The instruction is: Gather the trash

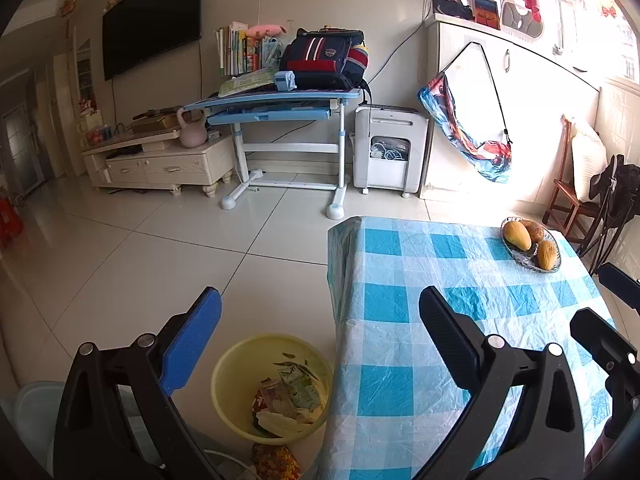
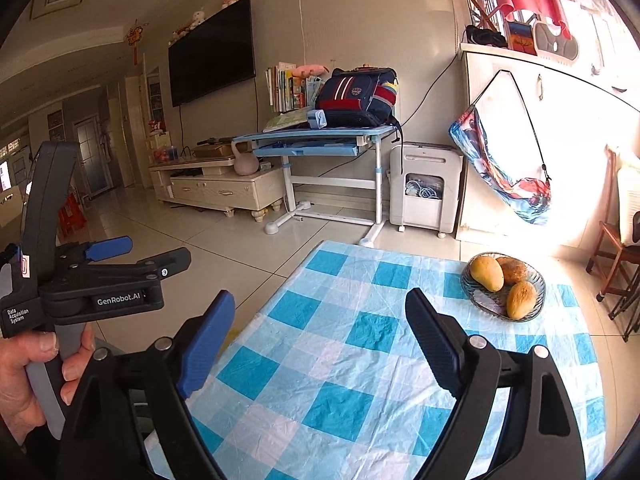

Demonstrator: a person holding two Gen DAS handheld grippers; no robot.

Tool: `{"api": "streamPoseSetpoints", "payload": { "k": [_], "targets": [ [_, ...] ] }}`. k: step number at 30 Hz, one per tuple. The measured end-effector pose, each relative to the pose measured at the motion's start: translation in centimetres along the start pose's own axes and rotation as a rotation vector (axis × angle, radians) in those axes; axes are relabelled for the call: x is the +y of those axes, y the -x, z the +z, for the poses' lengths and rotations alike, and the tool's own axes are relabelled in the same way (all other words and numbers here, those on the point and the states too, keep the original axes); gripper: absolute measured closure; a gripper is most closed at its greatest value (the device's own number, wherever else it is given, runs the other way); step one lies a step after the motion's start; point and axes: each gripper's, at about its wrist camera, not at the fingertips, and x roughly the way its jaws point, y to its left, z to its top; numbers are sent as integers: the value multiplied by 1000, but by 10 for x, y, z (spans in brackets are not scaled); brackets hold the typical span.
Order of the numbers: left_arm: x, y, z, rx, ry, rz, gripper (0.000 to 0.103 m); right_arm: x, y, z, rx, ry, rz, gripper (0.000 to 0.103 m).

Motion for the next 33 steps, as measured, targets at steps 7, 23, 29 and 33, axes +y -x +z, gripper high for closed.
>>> {"api": "streamPoseSetpoints", "payload": {
  "k": [7,23,29,33],
  "targets": [
    [-34,32,-13,-16,-32,-31,7,-23,45,-9,-24,-10,-74,15],
    [-119,133,-42,-53,-96,-90,7,-52,148,-32,-103,-48,-202,10],
    [-129,169,-46,-75,-109,-105,7,-61,187,-43,-130,-83,-246,9],
    [-131,192,-51,-87,-119,-115,7,-60,208,-49,-147,-89,-271,8]
  ]
}}
